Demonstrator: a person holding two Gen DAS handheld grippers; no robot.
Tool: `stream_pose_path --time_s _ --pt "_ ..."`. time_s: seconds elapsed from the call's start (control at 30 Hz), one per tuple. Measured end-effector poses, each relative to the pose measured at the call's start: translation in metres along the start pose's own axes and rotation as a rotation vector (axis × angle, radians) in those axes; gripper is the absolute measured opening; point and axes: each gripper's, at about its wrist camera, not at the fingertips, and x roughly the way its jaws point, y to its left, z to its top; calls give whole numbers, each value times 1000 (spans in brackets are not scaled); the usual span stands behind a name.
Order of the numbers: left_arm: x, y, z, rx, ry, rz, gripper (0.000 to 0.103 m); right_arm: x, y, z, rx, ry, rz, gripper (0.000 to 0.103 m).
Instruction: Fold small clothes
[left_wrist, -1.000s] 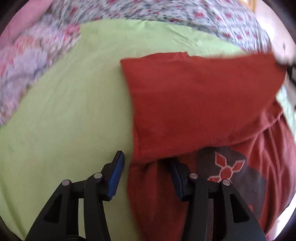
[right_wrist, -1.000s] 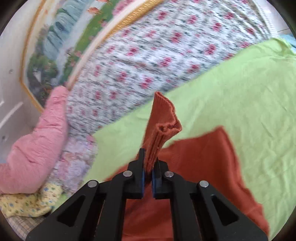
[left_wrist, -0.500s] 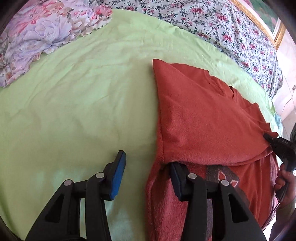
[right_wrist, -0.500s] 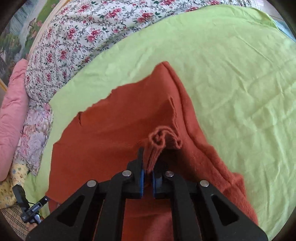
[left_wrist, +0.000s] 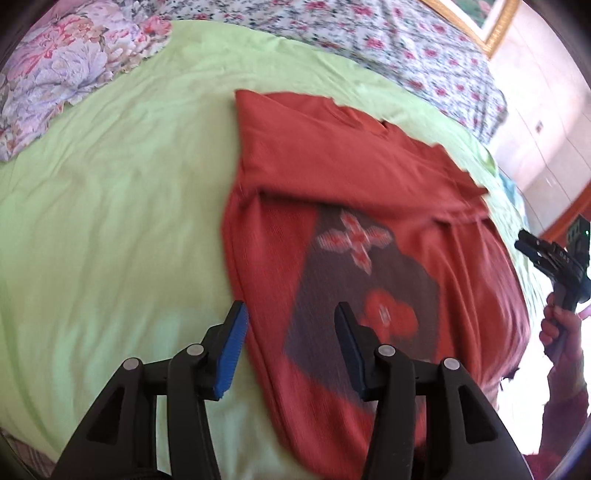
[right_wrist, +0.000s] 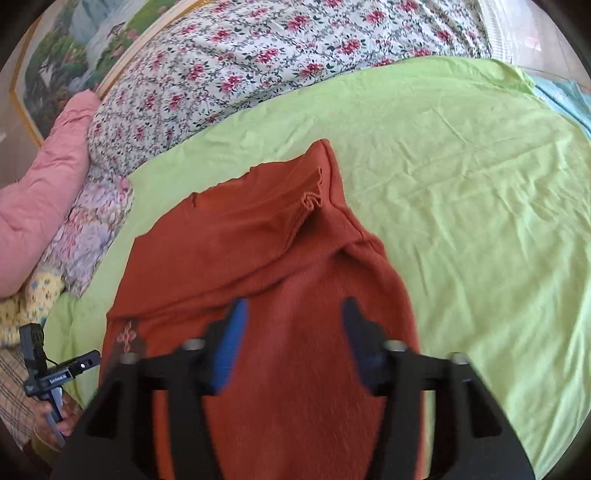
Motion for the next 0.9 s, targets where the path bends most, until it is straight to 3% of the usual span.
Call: stream_pose_path --time_s 0.27,0.47,0.53,0.7,0.87,0.9 --pt "-9 1 -66 -2 69 -61 50 -38 1 -46 -71 24 75 61" --pt "-5 -3 -77 -41 47 -179 48 -58 -16 -72 -59 43 87 61" --pt "-3 -12 -75 -1 30 -174 7 -63 -27 -78 -28 46 78 61" --pt "-20 -28 -74 83 -44 -198 6 -75 -48 -88 22 47 61 61" --pt "-4 -9 -87 22 69 -227 9 -77 -56 -108 4 114 70 61" --pt "-1 -7 -90 16 79 -234 14 -77 -57 -112 -3 124 79 61"
